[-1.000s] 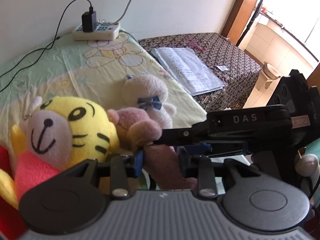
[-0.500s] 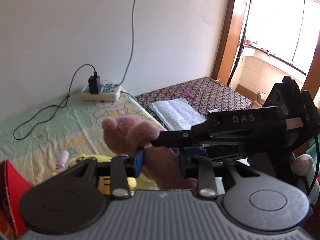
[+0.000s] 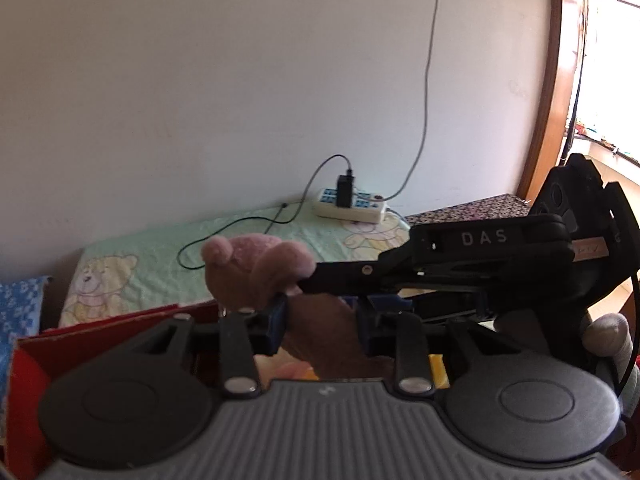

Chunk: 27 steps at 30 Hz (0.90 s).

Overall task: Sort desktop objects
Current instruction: 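Lift the pink teddy bear with the right gripper toward the red box, then lower the bear into the red box and open the right gripper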

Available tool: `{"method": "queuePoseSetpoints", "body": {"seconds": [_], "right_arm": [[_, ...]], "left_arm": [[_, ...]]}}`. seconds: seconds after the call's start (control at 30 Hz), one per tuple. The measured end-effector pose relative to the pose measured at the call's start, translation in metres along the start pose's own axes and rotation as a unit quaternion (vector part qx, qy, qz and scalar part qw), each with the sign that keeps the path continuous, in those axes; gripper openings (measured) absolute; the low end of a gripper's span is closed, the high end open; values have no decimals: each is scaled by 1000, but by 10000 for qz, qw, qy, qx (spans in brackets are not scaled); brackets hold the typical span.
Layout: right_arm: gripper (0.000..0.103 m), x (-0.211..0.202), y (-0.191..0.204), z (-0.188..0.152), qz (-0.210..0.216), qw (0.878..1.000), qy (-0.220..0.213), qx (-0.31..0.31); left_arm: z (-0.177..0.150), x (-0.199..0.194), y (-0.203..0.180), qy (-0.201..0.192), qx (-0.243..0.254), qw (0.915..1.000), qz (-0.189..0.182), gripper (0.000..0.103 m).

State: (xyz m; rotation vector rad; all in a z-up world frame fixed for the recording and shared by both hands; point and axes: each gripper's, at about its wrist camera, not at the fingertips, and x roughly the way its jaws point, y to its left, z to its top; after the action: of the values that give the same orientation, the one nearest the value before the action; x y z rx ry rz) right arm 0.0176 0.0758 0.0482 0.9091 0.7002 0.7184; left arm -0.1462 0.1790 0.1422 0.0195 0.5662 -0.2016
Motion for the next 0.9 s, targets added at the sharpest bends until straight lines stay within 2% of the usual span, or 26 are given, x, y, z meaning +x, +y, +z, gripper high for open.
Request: {"method": "queuePoseSetpoints", "body": {"seconds": [0.2,0.4,0.63,0.77,0.9], "right_arm": [[51,92,25,-28,-42,9993,260,260],[51,161,36,-58,-112,9968,307,723],[51,207,45,-83,-396,9921,384,1129],[53,226,40,-92,-533,9884,539,1319],[54,239,44,-96,-709,9886,654,1160]], "left_arm": [[-16,-17,91,184,-195,9995,149,31],[-29,-18,163,425,-14,9989,219,31],[-45,-4,221,797,224,9965,57,32],[-56,2,248,921,82,9957,57,36],[-68,11,271,1048,-160,9943,100,37]]}}
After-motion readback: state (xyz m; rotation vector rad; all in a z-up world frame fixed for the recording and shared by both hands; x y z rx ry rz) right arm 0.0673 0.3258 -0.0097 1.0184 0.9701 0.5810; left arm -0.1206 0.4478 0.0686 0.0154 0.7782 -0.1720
